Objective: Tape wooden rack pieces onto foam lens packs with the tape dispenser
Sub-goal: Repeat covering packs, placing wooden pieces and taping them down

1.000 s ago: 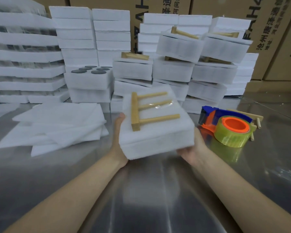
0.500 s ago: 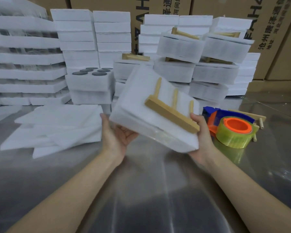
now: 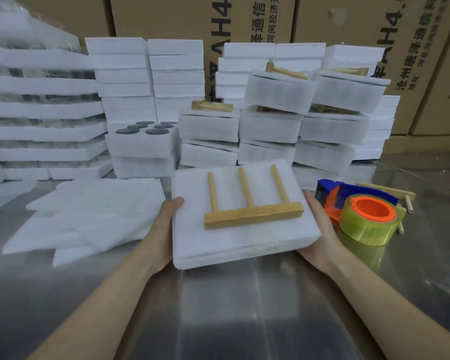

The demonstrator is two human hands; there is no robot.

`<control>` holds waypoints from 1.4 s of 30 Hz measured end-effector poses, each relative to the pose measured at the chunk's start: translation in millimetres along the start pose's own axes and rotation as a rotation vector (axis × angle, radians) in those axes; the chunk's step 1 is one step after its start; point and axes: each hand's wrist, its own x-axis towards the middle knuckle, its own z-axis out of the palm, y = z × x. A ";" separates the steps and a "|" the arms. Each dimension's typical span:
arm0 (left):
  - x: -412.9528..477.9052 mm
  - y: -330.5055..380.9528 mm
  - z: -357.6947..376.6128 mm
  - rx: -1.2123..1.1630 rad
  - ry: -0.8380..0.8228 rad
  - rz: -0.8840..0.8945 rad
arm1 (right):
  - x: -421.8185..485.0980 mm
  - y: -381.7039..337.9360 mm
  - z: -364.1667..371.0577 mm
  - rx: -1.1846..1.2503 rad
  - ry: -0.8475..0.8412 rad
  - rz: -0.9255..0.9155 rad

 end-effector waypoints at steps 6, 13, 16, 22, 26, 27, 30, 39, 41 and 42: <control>-3.1 28.8 34.7 -0.326 0.107 0.321 | 8.9 16.9 1.0 -0.219 0.039 -0.023; 46.0 127.7 98.1 -0.479 0.322 0.578 | 8.7 15.7 4.9 -0.256 0.098 -0.027; 78.1 160.2 128.5 -0.434 0.464 0.468 | 9.7 15.2 7.9 -0.259 0.113 -0.026; 129.5 154.5 138.2 -0.243 0.517 0.264 | 12.1 16.0 4.5 -0.256 0.111 -0.020; 145.6 150.9 136.9 -0.093 0.384 0.246 | 13.7 16.0 4.4 -0.263 0.107 -0.022; 147.6 154.6 138.8 -0.093 0.356 0.243 | 13.8 15.9 4.6 -0.266 0.106 -0.021; 151.5 165.2 146.5 -0.118 0.346 0.288 | 13.8 16.2 4.5 -0.263 0.097 -0.022; 161.1 158.0 128.9 0.582 0.612 0.233 | 14.8 16.2 4.3 -0.248 0.103 -0.026; 159.8 155.8 127.4 0.886 0.783 0.532 | 14.6 16.1 4.7 -0.250 0.106 -0.023; 159.3 155.4 126.6 1.043 0.812 0.715 | 14.6 16.1 4.3 -0.251 0.107 -0.021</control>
